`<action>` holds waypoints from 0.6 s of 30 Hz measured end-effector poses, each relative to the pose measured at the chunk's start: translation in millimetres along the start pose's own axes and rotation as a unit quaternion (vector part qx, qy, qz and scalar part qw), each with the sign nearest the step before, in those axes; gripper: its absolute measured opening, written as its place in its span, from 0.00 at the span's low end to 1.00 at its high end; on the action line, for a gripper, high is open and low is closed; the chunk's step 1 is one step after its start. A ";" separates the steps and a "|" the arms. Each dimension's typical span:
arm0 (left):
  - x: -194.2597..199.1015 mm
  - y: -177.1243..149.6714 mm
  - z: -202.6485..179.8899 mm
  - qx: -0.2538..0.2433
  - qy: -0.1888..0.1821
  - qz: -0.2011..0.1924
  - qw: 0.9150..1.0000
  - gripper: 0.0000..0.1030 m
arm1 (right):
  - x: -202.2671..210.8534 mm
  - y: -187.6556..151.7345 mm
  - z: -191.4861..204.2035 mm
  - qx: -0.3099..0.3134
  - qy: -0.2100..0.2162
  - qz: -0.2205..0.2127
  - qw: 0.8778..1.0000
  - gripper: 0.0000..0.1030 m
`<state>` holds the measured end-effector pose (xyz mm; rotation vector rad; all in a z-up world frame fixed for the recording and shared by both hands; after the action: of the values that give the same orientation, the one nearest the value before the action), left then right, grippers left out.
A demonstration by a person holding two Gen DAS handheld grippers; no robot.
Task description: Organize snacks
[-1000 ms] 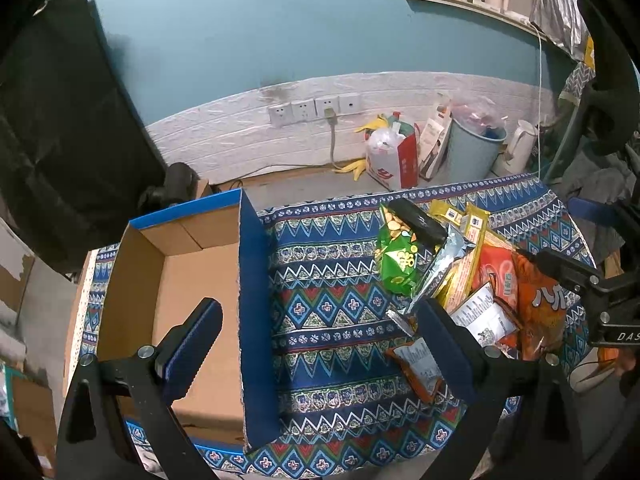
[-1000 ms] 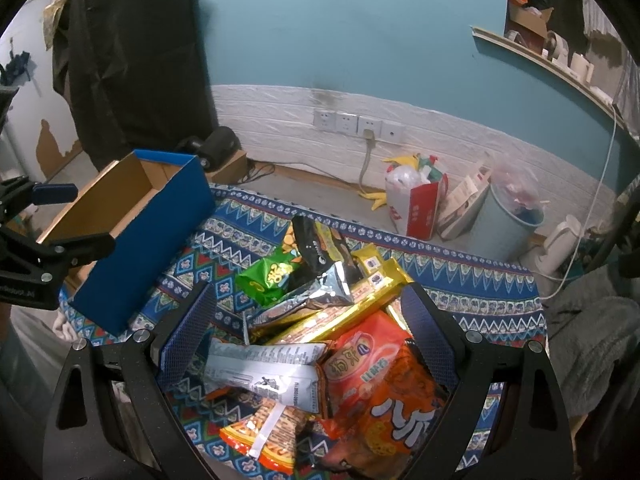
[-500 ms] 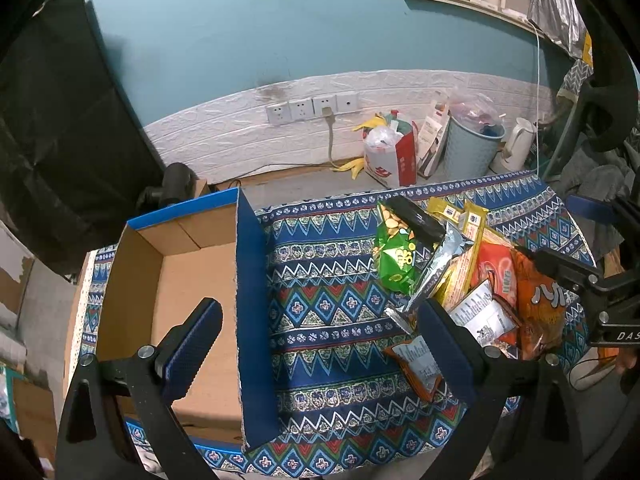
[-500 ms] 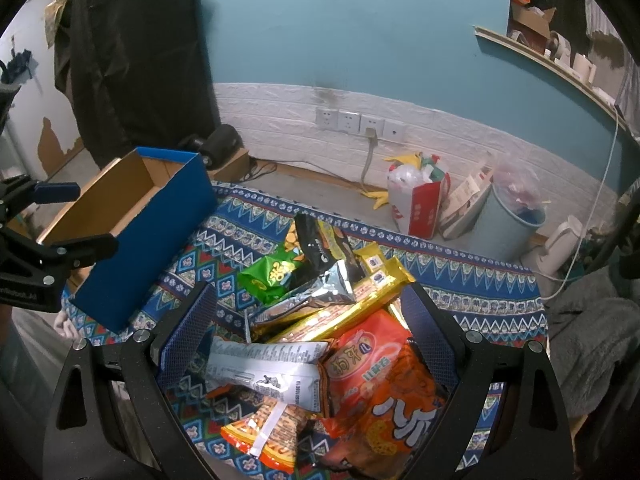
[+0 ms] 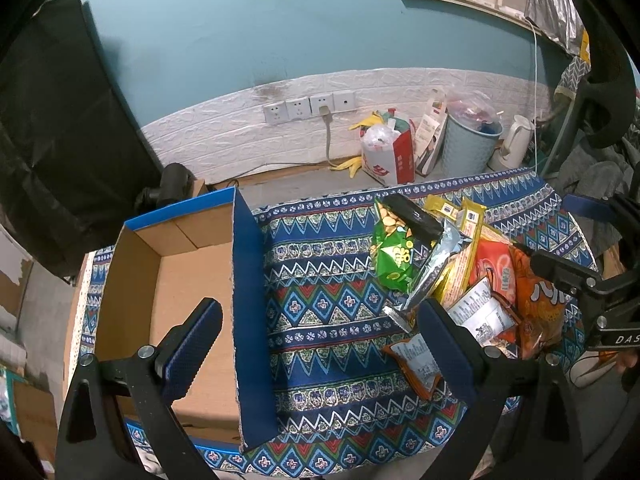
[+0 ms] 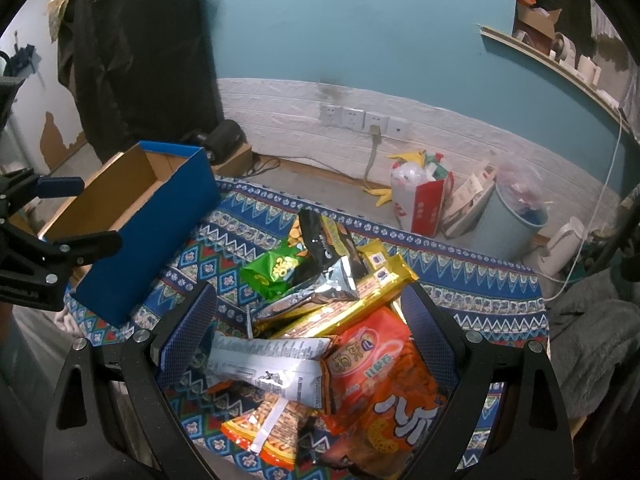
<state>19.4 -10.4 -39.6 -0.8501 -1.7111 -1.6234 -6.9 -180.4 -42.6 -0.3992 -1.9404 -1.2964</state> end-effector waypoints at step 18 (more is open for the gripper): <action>-1.4 -1.3 -0.7 -0.001 0.000 0.003 1.000 0.96 | -2.2 -0.6 -5.8 -0.007 -0.013 0.007 1.000 0.89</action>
<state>19.2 -11.2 -41.5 -0.8551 -1.7073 -1.6209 -3.5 -185.5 -43.5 -0.4382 -1.9467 -1.3033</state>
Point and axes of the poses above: each gripper's, at about its wrist camera, not at the fingertips, and x roughly against the way its jaws point, z to its left, y to its top, the point moved 4 cm from there along -x, roughly the way its jaws point, and after that the axes turned 15 degrees about x, right-handed, at the moved point
